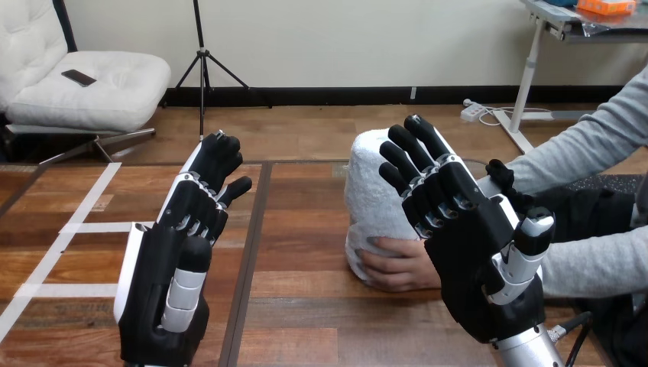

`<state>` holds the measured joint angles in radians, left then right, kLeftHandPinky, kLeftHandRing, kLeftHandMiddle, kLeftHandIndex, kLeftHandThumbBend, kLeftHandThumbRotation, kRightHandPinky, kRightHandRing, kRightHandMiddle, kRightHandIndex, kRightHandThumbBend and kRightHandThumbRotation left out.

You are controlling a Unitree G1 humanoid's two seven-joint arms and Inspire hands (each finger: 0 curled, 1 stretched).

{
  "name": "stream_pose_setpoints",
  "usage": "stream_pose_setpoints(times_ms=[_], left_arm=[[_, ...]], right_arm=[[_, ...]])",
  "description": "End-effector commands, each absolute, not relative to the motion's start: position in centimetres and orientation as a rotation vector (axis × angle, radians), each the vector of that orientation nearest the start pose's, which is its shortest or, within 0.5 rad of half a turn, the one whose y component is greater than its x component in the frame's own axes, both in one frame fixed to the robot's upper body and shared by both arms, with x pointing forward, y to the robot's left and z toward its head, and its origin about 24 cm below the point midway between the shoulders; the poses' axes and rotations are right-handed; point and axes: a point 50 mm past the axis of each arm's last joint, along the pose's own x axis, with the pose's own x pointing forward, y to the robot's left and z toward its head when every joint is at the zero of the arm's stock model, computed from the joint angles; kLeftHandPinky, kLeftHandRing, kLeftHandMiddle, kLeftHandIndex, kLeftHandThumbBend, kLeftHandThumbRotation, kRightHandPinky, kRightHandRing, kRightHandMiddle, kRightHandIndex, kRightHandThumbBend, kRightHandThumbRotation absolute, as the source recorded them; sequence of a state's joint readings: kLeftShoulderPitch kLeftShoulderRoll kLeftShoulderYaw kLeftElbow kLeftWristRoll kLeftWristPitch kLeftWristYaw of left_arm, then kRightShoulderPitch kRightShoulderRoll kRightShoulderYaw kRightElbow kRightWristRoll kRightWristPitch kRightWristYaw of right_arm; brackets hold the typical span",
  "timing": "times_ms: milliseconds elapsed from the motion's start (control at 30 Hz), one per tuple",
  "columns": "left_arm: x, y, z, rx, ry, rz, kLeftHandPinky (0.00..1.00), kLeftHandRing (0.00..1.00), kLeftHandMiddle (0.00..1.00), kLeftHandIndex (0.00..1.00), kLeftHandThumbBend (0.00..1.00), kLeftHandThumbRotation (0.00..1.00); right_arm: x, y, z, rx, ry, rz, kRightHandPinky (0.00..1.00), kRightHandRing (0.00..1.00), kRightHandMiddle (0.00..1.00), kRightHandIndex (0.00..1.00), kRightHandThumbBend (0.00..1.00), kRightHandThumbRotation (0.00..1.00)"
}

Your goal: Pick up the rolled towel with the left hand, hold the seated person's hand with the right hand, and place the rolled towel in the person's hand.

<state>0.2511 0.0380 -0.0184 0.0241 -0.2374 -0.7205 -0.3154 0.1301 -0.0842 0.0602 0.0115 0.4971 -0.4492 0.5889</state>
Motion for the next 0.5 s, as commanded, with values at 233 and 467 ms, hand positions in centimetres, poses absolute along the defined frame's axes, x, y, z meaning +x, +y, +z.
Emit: stream_pose_setpoints(times_ms=[233, 467], left_arm=[[19.31, 16.08, 7.07, -0.092, -0.578, -0.176, 0.85, 0.92, 0.9, 0.89, 0.87, 0.86], [19.34, 16.19, 7.1, -0.088, -0.583, -0.172, 0.84, 0.91, 0.9, 0.89, 0.87, 0.87]], right_arm=[[22.07, -15.18, 7.62, 0.296, -0.494, 0.479, 0.96, 0.95, 0.94, 0.93, 1.0, 1.0], [22.16, -15.29, 7.67, 0.294, -0.492, 0.476, 0.95, 0.95, 0.94, 0.93, 1.0, 1.0]])
